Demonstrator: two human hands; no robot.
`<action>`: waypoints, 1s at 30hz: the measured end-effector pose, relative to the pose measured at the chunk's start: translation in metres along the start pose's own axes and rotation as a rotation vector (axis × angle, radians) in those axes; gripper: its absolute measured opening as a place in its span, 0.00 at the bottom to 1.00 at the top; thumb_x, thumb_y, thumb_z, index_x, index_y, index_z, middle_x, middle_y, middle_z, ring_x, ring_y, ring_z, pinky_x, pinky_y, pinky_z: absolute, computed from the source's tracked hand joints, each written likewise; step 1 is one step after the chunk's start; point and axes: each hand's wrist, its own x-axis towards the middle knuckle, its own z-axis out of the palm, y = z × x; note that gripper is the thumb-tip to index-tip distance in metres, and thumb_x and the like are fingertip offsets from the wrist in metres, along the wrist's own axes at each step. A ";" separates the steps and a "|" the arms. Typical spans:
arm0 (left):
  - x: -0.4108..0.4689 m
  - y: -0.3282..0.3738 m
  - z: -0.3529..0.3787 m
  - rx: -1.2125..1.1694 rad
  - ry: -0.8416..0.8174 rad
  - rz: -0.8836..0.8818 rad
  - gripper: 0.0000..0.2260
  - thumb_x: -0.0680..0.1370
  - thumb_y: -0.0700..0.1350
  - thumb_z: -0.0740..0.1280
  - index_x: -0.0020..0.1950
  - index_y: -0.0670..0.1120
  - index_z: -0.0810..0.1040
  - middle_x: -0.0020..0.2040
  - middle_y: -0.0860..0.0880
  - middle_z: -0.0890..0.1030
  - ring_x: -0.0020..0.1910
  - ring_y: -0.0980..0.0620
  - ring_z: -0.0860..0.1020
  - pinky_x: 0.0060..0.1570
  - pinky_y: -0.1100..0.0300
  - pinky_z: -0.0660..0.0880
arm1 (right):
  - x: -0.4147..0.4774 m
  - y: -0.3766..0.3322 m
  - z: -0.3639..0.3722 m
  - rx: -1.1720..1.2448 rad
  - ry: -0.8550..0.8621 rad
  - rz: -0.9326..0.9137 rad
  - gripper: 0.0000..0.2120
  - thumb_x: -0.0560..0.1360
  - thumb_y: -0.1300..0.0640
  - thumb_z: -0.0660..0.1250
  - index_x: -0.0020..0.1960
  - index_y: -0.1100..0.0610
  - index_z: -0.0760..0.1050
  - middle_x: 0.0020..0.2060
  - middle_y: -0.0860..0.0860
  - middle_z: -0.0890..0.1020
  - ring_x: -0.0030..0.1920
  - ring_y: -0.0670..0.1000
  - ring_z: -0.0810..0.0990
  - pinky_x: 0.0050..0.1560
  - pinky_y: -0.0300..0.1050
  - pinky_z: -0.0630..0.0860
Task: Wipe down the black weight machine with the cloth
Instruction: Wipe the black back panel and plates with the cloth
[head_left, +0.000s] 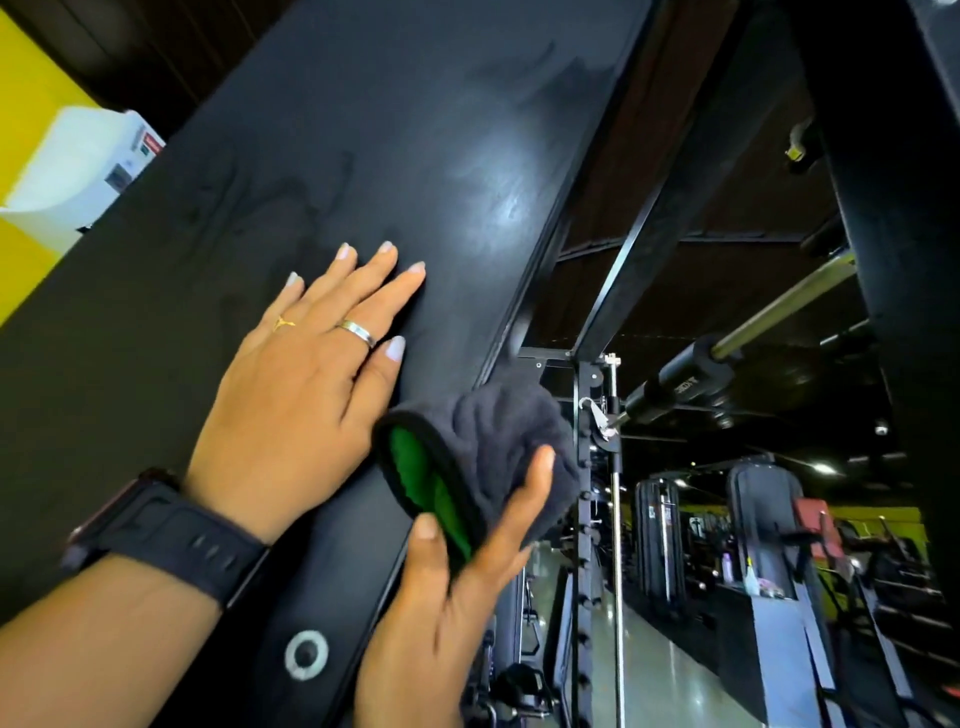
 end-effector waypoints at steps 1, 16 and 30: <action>0.000 0.000 -0.001 -0.005 -0.005 -0.004 0.23 0.81 0.51 0.50 0.76 0.50 0.66 0.76 0.52 0.63 0.76 0.50 0.59 0.73 0.54 0.51 | 0.002 -0.001 -0.001 -0.020 -0.034 -0.064 0.33 0.67 0.44 0.61 0.66 0.20 0.54 0.71 0.31 0.57 0.73 0.39 0.60 0.72 0.45 0.61; 0.001 0.004 -0.003 0.000 0.002 -0.049 0.24 0.80 0.48 0.49 0.75 0.49 0.67 0.76 0.50 0.66 0.76 0.48 0.60 0.73 0.54 0.51 | 0.123 -0.038 0.025 -0.099 -0.105 -0.115 0.32 0.74 0.57 0.60 0.71 0.31 0.55 0.68 0.51 0.60 0.64 0.54 0.68 0.60 0.38 0.67; -0.019 0.001 -0.004 0.123 0.011 -0.216 0.26 0.80 0.53 0.49 0.77 0.48 0.63 0.77 0.50 0.62 0.77 0.47 0.58 0.73 0.43 0.55 | 0.119 -0.048 0.005 -0.844 -0.357 -0.603 0.31 0.67 0.47 0.62 0.70 0.37 0.68 0.77 0.52 0.57 0.70 0.65 0.59 0.56 0.64 0.68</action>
